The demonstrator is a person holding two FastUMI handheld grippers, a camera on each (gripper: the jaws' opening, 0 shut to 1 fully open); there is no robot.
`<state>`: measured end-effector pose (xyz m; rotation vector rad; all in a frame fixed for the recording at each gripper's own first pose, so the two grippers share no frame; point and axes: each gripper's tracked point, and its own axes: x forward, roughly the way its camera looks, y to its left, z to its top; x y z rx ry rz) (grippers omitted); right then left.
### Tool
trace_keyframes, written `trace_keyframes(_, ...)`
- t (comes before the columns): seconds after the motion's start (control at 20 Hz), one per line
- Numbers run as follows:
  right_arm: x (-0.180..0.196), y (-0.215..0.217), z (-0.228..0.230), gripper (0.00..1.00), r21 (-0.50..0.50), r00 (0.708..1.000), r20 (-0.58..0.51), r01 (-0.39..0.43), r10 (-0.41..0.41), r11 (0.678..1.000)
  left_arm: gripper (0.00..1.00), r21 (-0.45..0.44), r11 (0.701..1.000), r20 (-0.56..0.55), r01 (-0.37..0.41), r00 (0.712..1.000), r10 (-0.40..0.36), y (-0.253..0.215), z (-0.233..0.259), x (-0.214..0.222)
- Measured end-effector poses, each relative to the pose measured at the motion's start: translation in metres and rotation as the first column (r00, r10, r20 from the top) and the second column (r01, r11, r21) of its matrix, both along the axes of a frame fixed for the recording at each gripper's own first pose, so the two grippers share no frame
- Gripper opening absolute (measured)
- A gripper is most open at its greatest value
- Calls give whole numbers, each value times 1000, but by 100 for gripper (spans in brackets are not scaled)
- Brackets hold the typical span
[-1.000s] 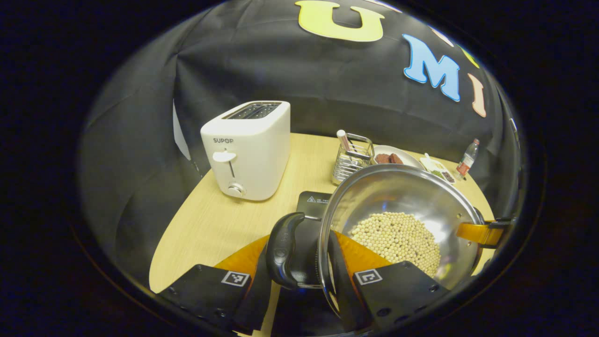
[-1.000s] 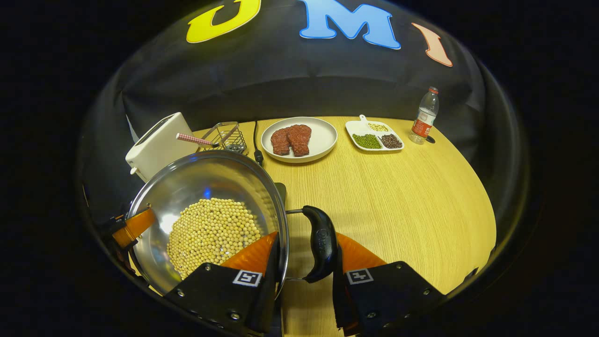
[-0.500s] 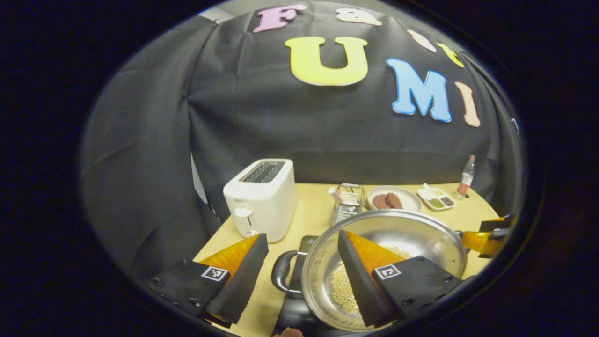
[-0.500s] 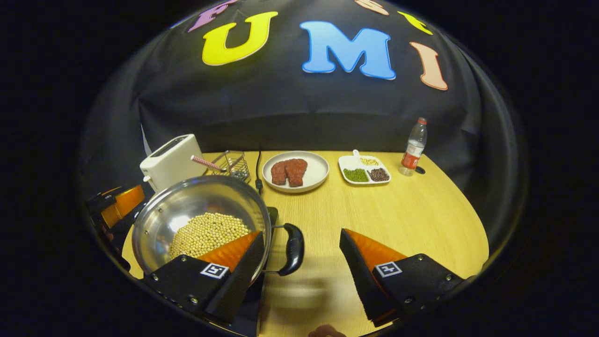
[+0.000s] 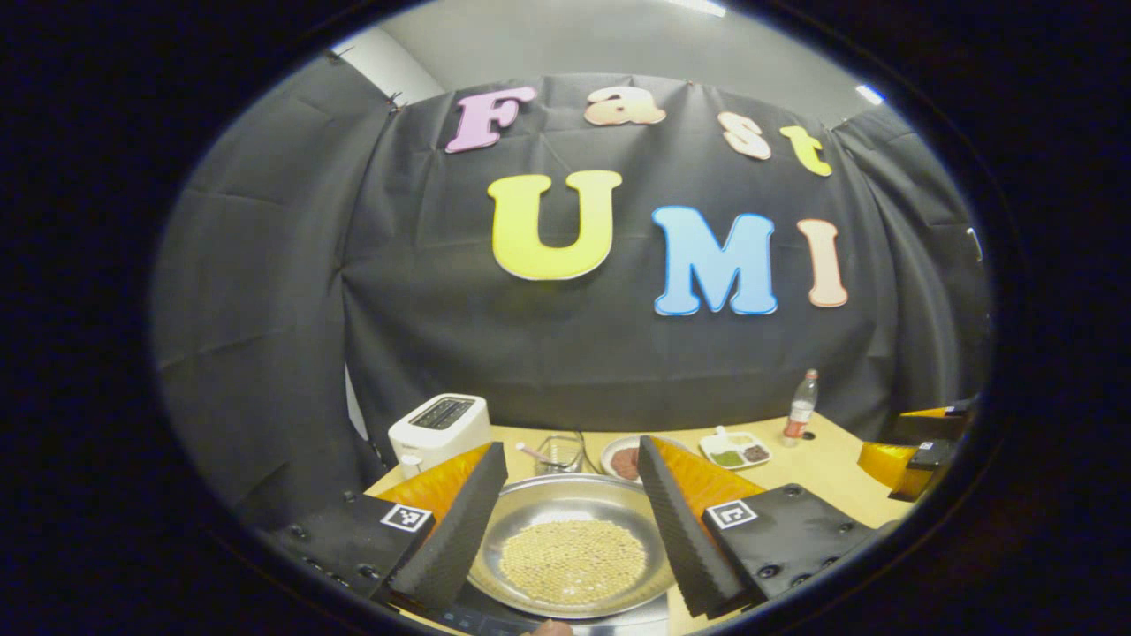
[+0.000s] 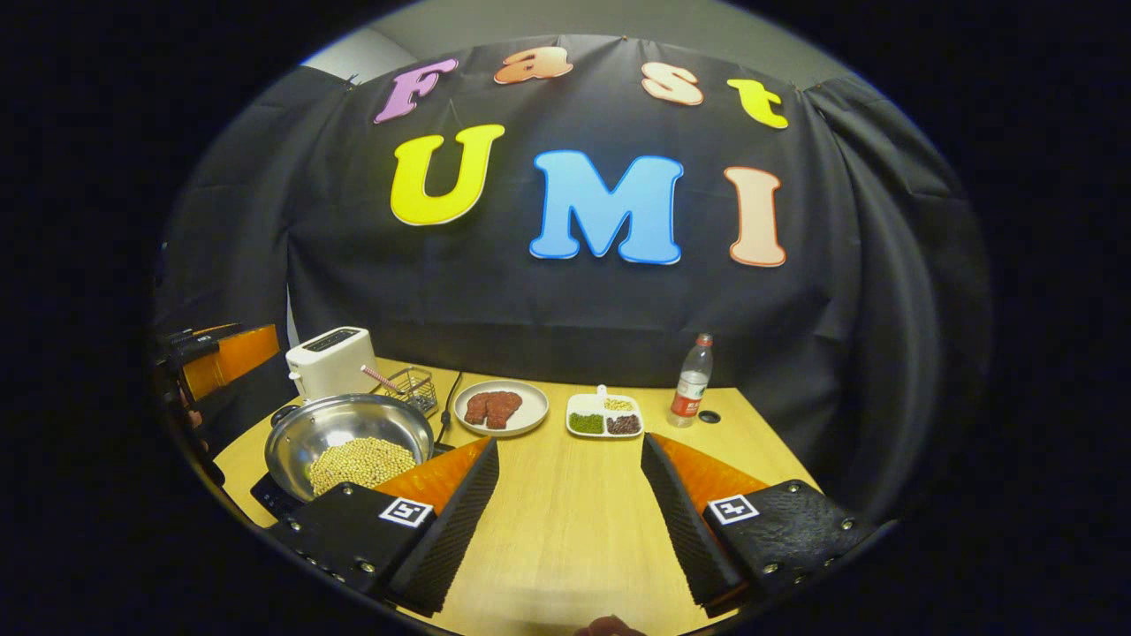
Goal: First push the handle of the pot to place it horizontally, then grasp the pot with both hands and set it on the induction cooktop.
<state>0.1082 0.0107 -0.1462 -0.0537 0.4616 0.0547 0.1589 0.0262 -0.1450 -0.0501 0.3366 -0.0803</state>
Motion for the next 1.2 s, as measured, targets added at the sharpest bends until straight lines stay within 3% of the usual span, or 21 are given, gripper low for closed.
trace_keyframes(0.2, -27, -47, 37, 97, 19, 996, 85, 10, -11, 1000, 95, -11, 1000, 82, -14, 997, 14, -52, 48, -42)
trace_keyframes(0.3, -40, -69, 52, 97, 23, 991, 135, 12, -15, 1000, 99, -33, 999, 94, -20, 995, 23, -77, 61, -64)
trace_keyframes(0.55, -84, -108, 73, 97, 50, 977, 210, 26, -36, 998, 97, -44, 999, 119, -13, 993, 18, -121, 89, -110)
trace_keyframes(0.7, -101, -123, 86, 97, 38, 966, 253, 46, -54, 998, 97, -7, 1000, 151, -3, 988, 4, -129, 116, -121)
trace_keyframes(0.85, -114, -122, 97, 97, 39, 958, 280, 53, -62, 998, 99, -29, 1000, 172, -1, 985, 6, -126, 124, -132)
trace_keyframes(1.0, -123, -119, 106, 97, 31, 951, 300, 61, -67, 998, 95, -33, 999, 166, -19, 986, 24, -111, 122, -141)
trace_keyframes(1.2, -127, -110, 115, 97, 39, 940, 334, 59, -69, 997, 99, -24, 999, 202, -43, 978, 47, -94, 133, -147)
